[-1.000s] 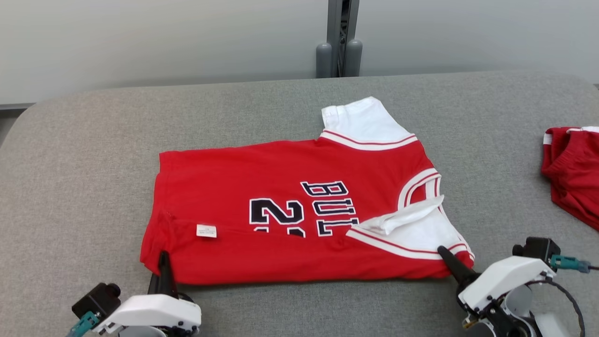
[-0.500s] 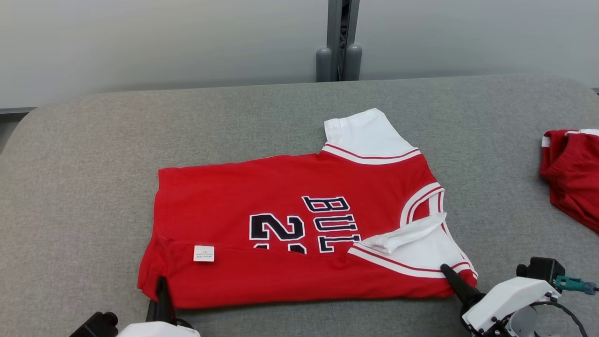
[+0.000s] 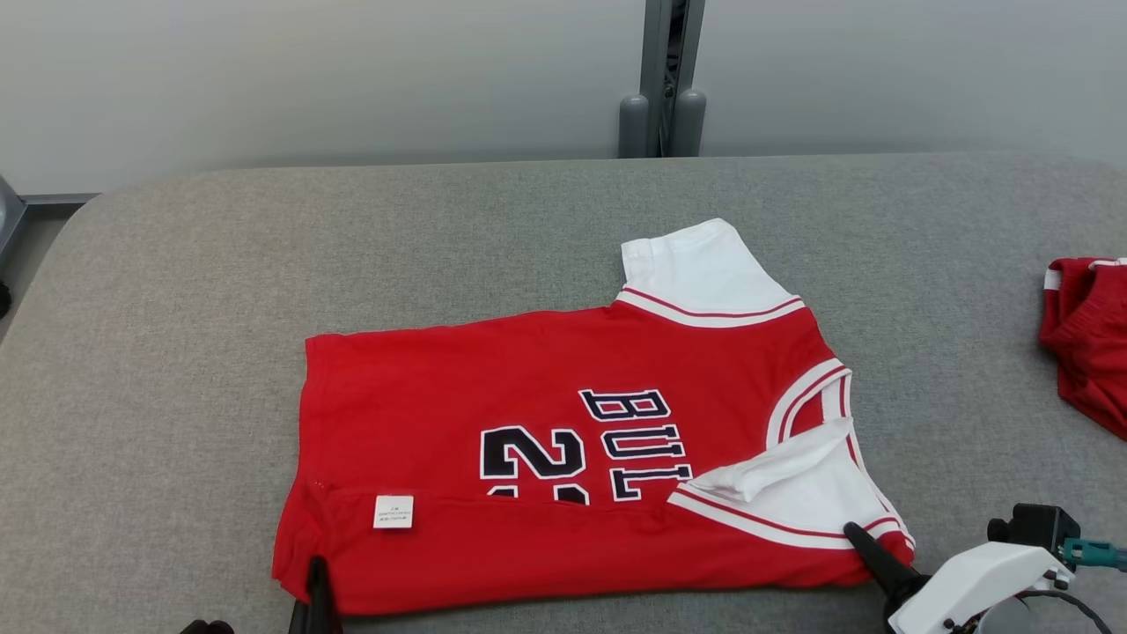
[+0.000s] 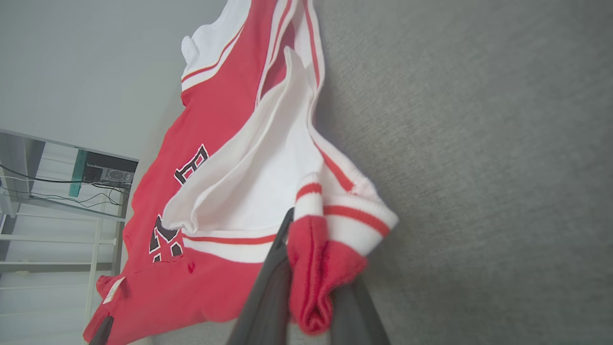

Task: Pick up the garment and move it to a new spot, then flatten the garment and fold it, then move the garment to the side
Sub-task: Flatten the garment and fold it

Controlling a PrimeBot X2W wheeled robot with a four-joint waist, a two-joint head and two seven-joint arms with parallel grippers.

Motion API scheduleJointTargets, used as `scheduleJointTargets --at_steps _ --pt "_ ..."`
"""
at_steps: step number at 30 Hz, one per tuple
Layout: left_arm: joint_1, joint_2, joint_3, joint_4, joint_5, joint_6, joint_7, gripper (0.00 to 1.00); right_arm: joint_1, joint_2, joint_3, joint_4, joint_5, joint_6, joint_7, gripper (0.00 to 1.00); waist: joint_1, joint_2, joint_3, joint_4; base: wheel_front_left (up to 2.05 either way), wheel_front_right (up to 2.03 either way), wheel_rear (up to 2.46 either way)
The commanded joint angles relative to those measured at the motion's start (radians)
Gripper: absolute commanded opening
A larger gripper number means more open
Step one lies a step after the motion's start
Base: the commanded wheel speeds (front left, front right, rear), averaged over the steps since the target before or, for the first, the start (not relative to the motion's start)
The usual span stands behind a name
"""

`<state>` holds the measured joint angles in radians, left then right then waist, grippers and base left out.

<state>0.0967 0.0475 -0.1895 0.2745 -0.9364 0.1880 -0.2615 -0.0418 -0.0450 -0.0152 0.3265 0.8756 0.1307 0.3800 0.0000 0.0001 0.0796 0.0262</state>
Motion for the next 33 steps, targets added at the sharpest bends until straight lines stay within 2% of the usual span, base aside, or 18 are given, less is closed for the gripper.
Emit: scheduleJointTargets --at_steps 1,5,6,7,8,15,21,28,31,33 --pt "0.003 0.006 0.001 0.004 0.001 0.008 -0.002 0.0 0.011 -0.008 -0.004 -0.005 -0.003 0.0 0.006 0.0 0.0 -0.0001 0.001 0.002 0.0 0.0 0.0" --pt "-0.013 0.006 -0.001 0.016 0.012 0.009 -0.002 0.0 0.018 -0.009 -0.017 0.002 -0.005 0.0 0.007 0.0 0.0 -0.0001 0.003 0.003 0.0 0.0 0.0" --pt "-0.015 0.006 0.001 0.021 0.013 0.012 -0.002 0.0 0.015 -0.009 -0.024 0.008 -0.012 0.0 0.003 0.31 0.0 -0.0001 0.003 0.003 0.0 0.0 0.0" --pt "-0.016 0.007 0.003 0.026 0.012 0.019 -0.002 0.4 0.011 -0.009 -0.031 0.013 -0.015 0.0 -0.001 0.94 0.0 -0.0001 0.004 0.002 0.0 0.0 0.0" --pt "-0.016 0.007 0.006 0.03 0.01 0.022 -0.002 1.0 0.006 -0.009 -0.04 0.019 -0.02 0.0 -0.007 1.0 0.0 -0.0001 0.004 0.002 0.0 0.0 0.0" --pt "-0.015 0.006 0.063 0.015 0.031 0.041 -0.002 1.0 -0.039 -0.009 -0.135 0.032 -0.052 0.0 -0.037 1.0 0.0 -0.0001 0.001 0.0 0.0 0.0 0.0" --pt "-0.04 0.006 0.13 -0.052 0.149 0.032 -0.002 1.0 -0.111 -0.007 -0.204 -0.012 -0.145 0.0 -0.081 1.0 0.0 -0.0001 0.0 -0.005 0.0 0.0 0.0" --pt "-0.132 0.005 0.2 -0.151 0.38 -0.013 -0.002 1.0 -0.167 -0.007 -0.123 -0.175 -0.309 0.0 -0.16 1.0 0.0 -0.0001 0.017 -0.016 0.0 0.0 0.0" --pt "-0.172 0.005 0.203 -0.16 0.452 -0.043 -0.002 1.0 -0.174 -0.017 -0.057 -0.23 -0.39 0.0 -0.215 1.0 0.0 -0.0001 0.027 -0.02 0.0 0.0 0.0" --pt "-0.193 0.003 0.172 -0.152 0.519 -0.084 -0.002 1.0 -0.17 -0.024 -0.016 -0.249 -0.427 0.0 -0.265 1.0 0.0 -0.0001 0.033 -0.024 0.0 0.0 0.0"
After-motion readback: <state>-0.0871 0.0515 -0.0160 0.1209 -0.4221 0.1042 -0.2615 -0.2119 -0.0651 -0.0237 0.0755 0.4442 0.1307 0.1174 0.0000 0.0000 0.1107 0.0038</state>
